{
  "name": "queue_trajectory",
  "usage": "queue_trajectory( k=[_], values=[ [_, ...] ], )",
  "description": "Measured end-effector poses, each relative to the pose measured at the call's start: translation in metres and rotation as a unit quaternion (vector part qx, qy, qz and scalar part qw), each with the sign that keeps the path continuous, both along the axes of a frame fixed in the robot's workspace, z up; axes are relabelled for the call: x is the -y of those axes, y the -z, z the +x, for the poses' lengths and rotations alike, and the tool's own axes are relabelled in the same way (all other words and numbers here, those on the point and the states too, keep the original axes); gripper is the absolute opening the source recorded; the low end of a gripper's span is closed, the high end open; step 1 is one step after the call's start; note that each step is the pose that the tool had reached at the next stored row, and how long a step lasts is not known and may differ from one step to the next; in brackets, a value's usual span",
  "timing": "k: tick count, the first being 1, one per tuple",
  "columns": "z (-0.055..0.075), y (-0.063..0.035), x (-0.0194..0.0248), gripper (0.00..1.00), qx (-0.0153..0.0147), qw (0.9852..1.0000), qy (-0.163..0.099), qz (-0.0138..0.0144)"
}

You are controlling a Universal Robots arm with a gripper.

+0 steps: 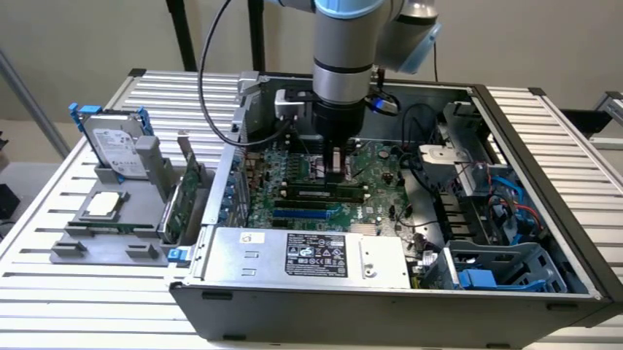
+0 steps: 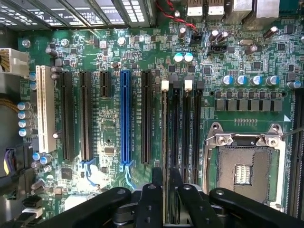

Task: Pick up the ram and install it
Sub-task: 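Press down the ram until it locks into place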

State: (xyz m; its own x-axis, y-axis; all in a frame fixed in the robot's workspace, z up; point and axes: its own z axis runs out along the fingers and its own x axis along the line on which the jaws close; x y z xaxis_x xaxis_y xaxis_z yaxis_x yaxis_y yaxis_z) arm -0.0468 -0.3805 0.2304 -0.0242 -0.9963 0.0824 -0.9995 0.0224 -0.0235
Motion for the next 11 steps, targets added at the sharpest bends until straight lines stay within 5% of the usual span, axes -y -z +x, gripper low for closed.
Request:
queue_trajectory(
  k=[4,5,11],
  values=[
    [-0.0001,-0.0124,0.0000,1.00,0.0000,1.0000,0.000,0.0000],
    [-0.0001,-0.0135,0.0000,0.00,0.0000,1.0000,0.000,0.0000],
    [-0.0001,-0.0136,0.0000,0.00,0.0000,1.0000,0.000,0.0000]
  ],
)
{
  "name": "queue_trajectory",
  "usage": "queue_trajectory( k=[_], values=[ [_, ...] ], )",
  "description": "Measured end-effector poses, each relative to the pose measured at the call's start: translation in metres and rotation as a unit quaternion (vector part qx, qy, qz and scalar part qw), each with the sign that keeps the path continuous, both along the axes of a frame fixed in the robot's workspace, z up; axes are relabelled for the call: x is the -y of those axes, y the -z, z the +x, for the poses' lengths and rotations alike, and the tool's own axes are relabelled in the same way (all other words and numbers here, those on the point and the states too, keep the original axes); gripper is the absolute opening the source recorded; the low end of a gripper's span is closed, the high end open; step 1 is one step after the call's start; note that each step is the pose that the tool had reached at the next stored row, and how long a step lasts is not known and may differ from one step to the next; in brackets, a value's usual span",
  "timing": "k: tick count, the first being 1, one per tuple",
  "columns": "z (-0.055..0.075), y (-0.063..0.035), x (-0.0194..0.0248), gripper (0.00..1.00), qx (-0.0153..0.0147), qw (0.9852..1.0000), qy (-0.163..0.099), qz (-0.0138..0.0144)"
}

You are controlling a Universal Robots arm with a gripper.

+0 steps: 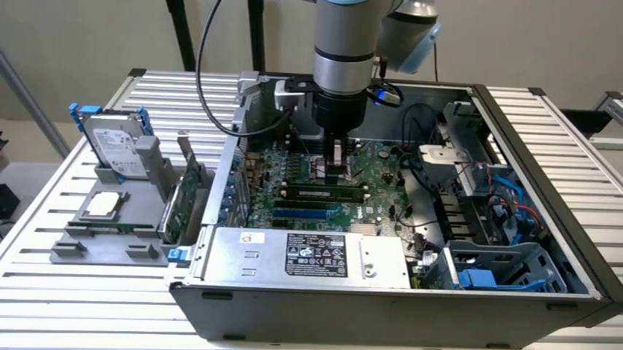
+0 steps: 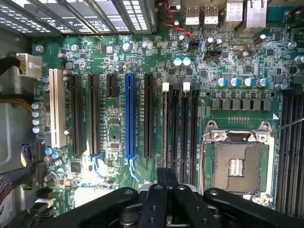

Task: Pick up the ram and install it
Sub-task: 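Press down the ram until it locks into place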

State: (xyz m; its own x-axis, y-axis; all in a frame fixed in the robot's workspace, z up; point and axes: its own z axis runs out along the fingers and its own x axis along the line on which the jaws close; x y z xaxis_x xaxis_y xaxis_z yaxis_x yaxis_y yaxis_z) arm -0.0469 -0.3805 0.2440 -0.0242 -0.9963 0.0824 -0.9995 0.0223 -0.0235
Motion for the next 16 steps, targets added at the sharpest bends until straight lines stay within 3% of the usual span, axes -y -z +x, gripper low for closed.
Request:
queue_trajectory(
  k=[16],
  values=[
    [-0.0004,0.0034,-0.0002,0.00,0.0000,1.0000,0.000,0.0002]
  ],
)
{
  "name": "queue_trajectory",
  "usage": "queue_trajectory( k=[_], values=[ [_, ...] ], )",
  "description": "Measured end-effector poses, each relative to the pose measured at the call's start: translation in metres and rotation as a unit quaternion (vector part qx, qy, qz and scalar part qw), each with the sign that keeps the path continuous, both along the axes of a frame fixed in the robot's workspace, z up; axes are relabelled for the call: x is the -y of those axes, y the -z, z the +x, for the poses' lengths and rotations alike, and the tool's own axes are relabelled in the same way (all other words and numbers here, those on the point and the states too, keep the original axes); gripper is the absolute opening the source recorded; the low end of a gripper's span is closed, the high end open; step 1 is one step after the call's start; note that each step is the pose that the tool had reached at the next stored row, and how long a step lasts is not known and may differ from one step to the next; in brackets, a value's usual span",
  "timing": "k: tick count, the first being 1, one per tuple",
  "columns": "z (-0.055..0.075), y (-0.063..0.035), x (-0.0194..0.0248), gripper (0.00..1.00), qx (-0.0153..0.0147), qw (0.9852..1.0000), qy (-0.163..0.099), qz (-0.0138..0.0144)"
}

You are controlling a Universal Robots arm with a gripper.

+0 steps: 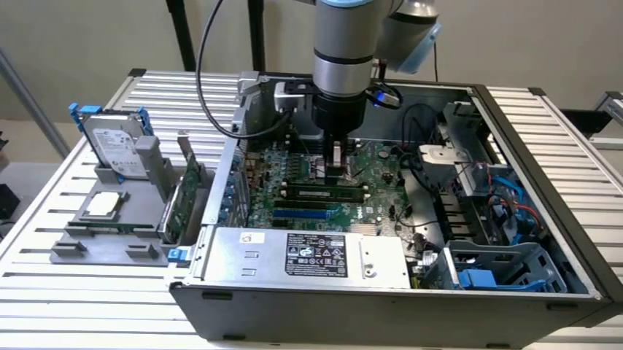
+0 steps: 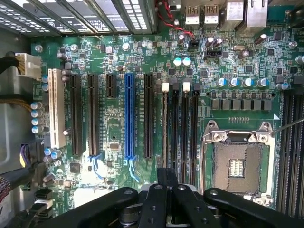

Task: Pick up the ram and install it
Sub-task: 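Press down the ram until it locks into place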

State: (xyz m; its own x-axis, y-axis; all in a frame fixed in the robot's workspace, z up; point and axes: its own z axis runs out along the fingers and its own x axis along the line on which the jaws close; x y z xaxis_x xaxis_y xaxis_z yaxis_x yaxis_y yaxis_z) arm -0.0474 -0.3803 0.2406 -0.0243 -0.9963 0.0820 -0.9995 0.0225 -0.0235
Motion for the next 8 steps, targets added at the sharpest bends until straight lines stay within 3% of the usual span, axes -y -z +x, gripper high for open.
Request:
queue_trajectory(
  k=[8],
  values=[
    [-0.0009,0.0056,-0.0029,0.00,0.0000,1.0000,0.000,0.0001]
  ],
)
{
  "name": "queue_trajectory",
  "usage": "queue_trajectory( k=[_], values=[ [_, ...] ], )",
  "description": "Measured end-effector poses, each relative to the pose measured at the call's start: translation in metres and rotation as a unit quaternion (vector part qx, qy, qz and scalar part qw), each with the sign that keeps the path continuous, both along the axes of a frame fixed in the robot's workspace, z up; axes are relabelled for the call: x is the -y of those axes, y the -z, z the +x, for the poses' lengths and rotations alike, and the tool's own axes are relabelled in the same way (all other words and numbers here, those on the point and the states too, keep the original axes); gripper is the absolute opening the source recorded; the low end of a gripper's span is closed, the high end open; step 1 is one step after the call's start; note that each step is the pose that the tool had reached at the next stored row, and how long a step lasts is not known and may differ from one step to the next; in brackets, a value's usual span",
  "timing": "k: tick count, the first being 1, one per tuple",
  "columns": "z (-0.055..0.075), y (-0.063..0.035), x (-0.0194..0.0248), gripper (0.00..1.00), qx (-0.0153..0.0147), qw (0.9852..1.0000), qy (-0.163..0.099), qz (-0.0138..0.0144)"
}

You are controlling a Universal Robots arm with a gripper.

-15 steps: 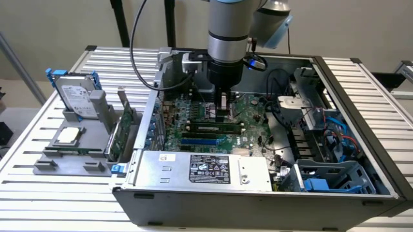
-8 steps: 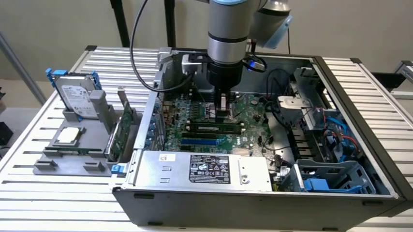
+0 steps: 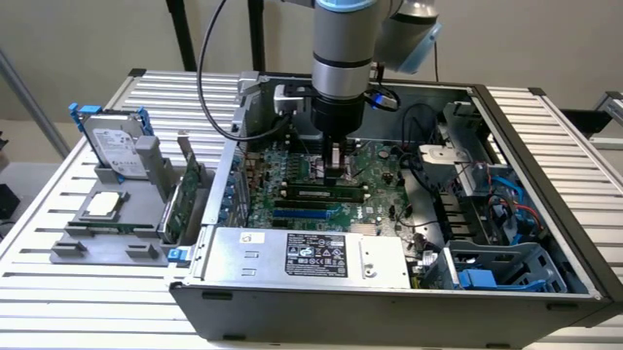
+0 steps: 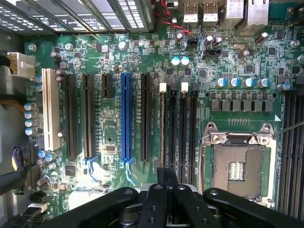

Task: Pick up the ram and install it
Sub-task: 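Press down the ram until it locks into place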

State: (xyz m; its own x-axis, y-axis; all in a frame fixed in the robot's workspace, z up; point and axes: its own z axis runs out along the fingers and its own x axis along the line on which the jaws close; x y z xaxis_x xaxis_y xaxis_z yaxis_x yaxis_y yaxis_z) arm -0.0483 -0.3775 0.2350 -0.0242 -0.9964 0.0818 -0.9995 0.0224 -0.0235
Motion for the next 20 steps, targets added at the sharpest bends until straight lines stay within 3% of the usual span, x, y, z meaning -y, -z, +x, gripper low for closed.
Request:
queue_trajectory(
  k=[16,20],
  values=[
    [-0.001,0.0116,0.0000,0.00,-0.0030,1.0000,0.000,-0.0004],
    [-0.001,0.0066,-0.0004,0.00,-0.0046,1.0000,0.000,0.0009]
  ],
)
